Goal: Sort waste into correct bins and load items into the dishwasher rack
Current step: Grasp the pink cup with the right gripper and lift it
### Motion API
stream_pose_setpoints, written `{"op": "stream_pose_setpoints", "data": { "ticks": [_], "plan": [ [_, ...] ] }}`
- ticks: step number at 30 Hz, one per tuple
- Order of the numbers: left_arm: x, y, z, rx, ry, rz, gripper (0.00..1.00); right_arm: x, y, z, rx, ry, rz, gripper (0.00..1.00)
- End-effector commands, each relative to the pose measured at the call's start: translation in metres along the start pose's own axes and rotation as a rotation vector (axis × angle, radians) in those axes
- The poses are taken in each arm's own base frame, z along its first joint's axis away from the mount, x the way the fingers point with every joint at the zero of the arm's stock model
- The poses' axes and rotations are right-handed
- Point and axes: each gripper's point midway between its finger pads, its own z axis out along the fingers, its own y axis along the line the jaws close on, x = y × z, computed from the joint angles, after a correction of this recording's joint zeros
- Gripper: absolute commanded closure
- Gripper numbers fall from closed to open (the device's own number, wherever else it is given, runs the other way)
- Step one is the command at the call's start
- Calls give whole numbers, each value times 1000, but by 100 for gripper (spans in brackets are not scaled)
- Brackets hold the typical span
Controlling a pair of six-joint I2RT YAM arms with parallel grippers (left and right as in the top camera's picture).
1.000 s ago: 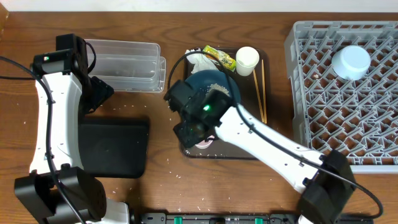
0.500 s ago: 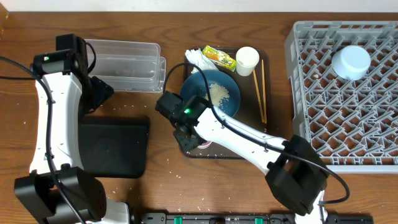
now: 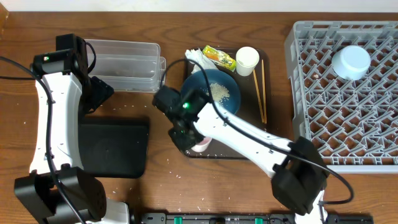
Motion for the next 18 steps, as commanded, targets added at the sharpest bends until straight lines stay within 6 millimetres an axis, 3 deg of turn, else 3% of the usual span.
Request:
{"op": "stream_pose_setpoints", "data": {
  "ticks": [1, 5, 9, 13, 18],
  "plan": [
    [0, 4, -4, -1, -11, 1, 2, -24, 7, -52, -82, -81, -59, 99],
    [0, 4, -4, -1, -11, 1, 2, -35, -30, -112, -62, -147, -67, 99],
    [0, 4, -4, -1, -11, 1, 2, -39, -97, -157, 20, -206, 52, 99],
    [0, 4, -4, -1, -11, 1, 2, -33, -169, -183, 71, -234, 162, 99],
    [0, 4, -4, -1, -11, 1, 2, -13, -266, -198, 100, -264, 385, 99]
  ]
}}
